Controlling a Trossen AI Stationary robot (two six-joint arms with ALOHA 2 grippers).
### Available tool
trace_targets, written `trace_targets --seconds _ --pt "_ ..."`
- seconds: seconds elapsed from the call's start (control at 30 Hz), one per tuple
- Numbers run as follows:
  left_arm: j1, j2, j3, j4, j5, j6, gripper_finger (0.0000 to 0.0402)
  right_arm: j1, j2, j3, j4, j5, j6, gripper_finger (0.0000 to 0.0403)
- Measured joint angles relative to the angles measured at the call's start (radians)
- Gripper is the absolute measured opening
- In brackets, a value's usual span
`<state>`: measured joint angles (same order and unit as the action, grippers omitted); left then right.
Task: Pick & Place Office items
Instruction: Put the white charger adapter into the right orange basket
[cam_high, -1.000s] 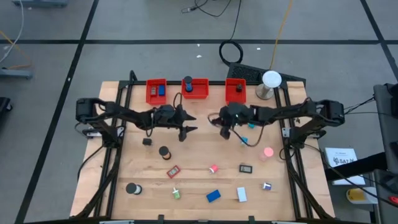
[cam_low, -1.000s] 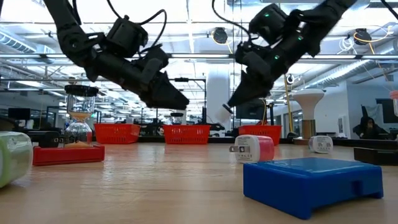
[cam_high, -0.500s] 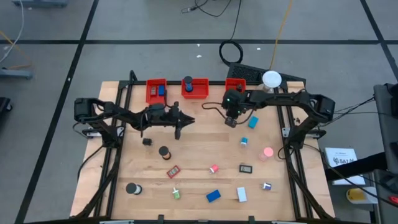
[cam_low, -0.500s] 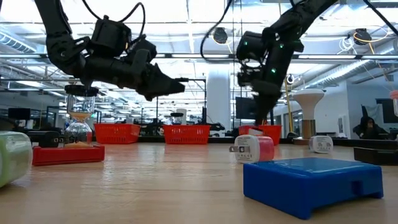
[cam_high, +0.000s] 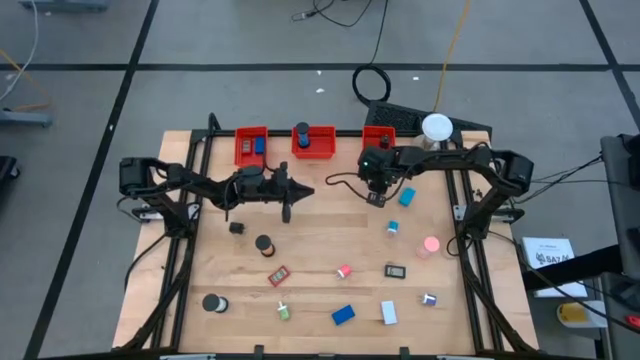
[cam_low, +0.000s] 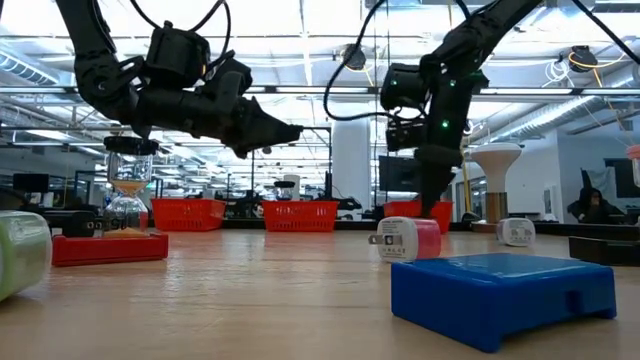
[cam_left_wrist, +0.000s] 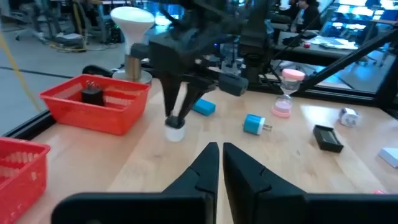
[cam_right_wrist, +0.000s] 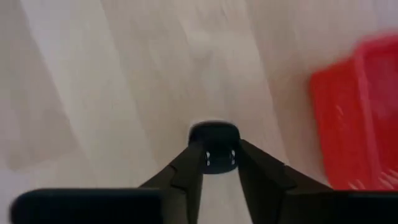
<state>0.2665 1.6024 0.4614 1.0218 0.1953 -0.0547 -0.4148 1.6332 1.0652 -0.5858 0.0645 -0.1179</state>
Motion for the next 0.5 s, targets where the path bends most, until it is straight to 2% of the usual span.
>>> trace_targets --seconds 0.17,0.27,0.4,0.5 --pt "-0.001 0.0 -0.006 0.005 -0.044 0.003 0.0003 0.014 -0.066 0.002 0.022 0.119 0.012 0.0161" --pt "-0.001 0.0 -0.029 0.038 -0.071 0.004 0.001 0.017 -0.104 0.002 0.033 0.114 0.033 0.0187" --pt "-0.001 0.0 -0.079 0.094 -0.11 0.0 0.0005 0.017 -0.135 0.002 0.032 0.114 0.08 0.0205" --pt "-0.001 0.0 -0.105 0.114 -0.112 -0.001 0.0004 0.017 -0.142 0.002 0.025 0.114 0.074 0.0198"
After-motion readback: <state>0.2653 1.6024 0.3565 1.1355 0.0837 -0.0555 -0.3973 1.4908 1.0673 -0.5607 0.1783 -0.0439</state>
